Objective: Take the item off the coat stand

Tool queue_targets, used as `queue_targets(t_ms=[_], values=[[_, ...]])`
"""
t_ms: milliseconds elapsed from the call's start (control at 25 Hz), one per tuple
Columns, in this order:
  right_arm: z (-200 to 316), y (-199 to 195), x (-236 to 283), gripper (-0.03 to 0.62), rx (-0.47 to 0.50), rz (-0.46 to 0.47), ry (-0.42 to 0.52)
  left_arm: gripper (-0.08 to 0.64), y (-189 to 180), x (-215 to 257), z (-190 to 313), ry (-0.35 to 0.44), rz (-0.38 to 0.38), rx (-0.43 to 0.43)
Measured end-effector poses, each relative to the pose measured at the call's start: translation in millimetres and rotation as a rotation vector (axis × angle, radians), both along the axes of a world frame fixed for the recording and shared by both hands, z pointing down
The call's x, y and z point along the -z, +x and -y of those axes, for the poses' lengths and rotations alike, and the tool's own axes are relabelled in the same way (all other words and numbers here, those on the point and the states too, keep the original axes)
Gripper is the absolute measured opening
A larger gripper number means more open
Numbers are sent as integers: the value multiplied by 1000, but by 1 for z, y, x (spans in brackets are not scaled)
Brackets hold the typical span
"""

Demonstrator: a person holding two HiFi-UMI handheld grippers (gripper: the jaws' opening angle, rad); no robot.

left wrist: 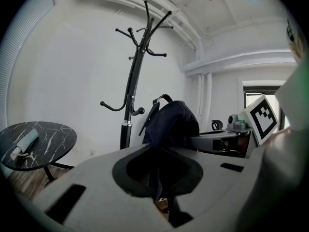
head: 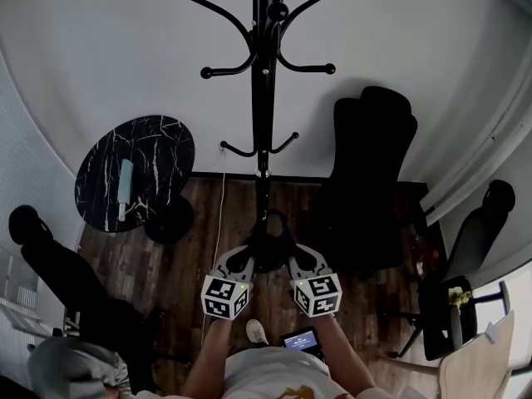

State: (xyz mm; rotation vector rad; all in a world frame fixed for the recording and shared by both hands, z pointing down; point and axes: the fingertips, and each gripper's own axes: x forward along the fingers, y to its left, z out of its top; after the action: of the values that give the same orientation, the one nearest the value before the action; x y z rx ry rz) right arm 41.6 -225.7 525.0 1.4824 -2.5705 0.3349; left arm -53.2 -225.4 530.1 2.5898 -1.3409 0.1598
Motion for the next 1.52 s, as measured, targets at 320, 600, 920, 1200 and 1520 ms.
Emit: queue_targets(t_ms=[320,600,920,1200,1520], values=[[-48,17,20,26,22,-2,41,31,13,17,-42,17,-43,62],[-88,23,25,26,61,33,37,31,19,21,-95,33,-23,110],[-128,17,25,26,105,92,23,31,13,23,-138,53,-7,161],[-133,18,32,26,109,70,55,31,14,31,-145,77,-14,161],[-131,18,30,25,109,64,47,31,15,34,-144,92,-21,141]])
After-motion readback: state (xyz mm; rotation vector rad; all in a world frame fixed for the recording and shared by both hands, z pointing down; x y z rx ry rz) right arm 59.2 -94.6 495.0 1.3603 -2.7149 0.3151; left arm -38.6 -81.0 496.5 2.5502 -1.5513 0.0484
